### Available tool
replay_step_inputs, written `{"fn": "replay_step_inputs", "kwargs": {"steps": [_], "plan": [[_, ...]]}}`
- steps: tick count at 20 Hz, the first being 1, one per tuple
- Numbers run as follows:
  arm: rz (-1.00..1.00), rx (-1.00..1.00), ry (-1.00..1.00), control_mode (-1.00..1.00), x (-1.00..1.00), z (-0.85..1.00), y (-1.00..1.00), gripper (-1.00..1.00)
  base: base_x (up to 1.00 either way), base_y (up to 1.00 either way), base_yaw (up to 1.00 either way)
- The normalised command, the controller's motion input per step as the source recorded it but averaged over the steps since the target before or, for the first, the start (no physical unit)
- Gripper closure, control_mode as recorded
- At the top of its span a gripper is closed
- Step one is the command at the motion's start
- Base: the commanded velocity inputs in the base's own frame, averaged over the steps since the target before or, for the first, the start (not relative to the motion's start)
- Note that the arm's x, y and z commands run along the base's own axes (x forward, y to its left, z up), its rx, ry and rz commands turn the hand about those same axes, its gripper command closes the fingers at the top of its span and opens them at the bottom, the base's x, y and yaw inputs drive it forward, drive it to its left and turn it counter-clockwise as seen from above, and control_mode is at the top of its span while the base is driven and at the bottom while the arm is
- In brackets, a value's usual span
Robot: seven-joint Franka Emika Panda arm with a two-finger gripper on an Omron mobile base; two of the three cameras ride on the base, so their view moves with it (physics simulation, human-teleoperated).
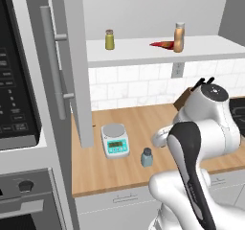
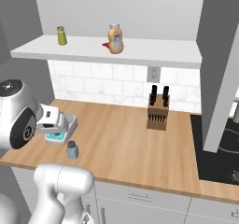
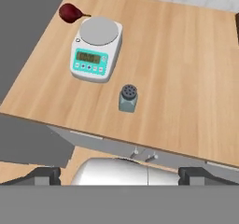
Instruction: Put the shaker and condiment bottle from the counter next to their counterparts in the cabinet.
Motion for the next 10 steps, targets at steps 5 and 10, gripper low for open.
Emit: {"fn": "replay_step_inputs", "kwargs": {"steps": [5, 10], "plan": [[0.00, -0.03, -0.03, -1.00, 0.33, -0.05, 0.00, -1.00, 0.00, 0.00, 0.00], [0.00, -0.01, -0.01, -1.00, 0.27, -0.07, 0.00, -1.00, 0.00, 0.00, 0.00]]}}
